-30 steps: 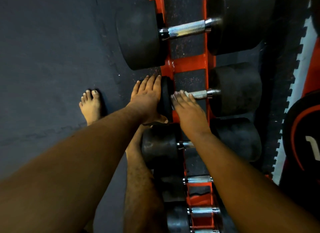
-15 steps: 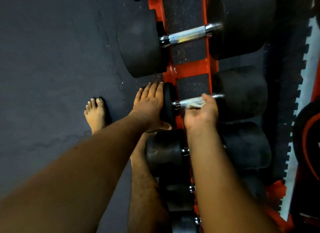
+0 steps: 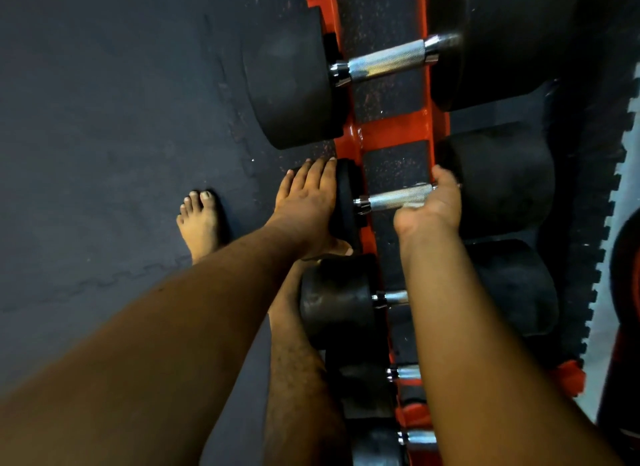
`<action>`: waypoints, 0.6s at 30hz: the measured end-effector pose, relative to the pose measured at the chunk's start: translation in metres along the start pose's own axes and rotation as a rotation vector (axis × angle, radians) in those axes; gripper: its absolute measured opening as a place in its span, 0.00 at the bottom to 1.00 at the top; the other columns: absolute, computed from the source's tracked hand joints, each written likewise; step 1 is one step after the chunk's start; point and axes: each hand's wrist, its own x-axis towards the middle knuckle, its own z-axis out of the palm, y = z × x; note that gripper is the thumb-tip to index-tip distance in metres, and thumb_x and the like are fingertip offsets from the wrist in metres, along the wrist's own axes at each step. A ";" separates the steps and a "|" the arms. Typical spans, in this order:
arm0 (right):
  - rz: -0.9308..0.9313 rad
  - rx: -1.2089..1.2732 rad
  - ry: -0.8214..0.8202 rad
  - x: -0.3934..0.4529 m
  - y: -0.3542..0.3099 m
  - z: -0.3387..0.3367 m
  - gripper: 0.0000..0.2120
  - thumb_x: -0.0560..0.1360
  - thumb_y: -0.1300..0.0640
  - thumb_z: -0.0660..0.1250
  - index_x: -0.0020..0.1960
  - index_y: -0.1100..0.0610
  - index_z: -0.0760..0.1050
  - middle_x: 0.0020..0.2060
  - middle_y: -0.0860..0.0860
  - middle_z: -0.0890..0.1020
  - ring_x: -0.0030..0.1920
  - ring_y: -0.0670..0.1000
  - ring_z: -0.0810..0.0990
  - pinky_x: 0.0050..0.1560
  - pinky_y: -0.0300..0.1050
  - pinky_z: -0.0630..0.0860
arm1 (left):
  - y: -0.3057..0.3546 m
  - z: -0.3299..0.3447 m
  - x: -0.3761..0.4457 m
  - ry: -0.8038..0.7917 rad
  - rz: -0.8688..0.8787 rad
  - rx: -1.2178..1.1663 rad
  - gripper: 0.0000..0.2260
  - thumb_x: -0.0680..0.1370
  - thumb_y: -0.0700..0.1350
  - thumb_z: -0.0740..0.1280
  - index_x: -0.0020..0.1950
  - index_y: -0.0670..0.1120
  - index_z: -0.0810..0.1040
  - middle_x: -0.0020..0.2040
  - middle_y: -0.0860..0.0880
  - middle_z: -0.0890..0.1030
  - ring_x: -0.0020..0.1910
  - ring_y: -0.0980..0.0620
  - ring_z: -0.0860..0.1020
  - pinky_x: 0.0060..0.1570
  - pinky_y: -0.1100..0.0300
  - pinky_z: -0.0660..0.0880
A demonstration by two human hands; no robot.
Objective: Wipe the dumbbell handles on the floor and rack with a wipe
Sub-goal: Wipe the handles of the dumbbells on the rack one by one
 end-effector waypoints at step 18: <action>0.058 0.137 -0.101 0.006 0.009 -0.018 0.08 0.77 0.55 0.70 0.53 0.58 0.81 0.46 0.55 0.87 0.55 0.57 0.84 0.65 0.58 0.76 | 0.002 -0.001 -0.001 -0.001 -0.022 0.009 0.67 0.61 0.66 0.81 0.82 0.45 0.39 0.83 0.45 0.45 0.82 0.45 0.42 0.80 0.44 0.40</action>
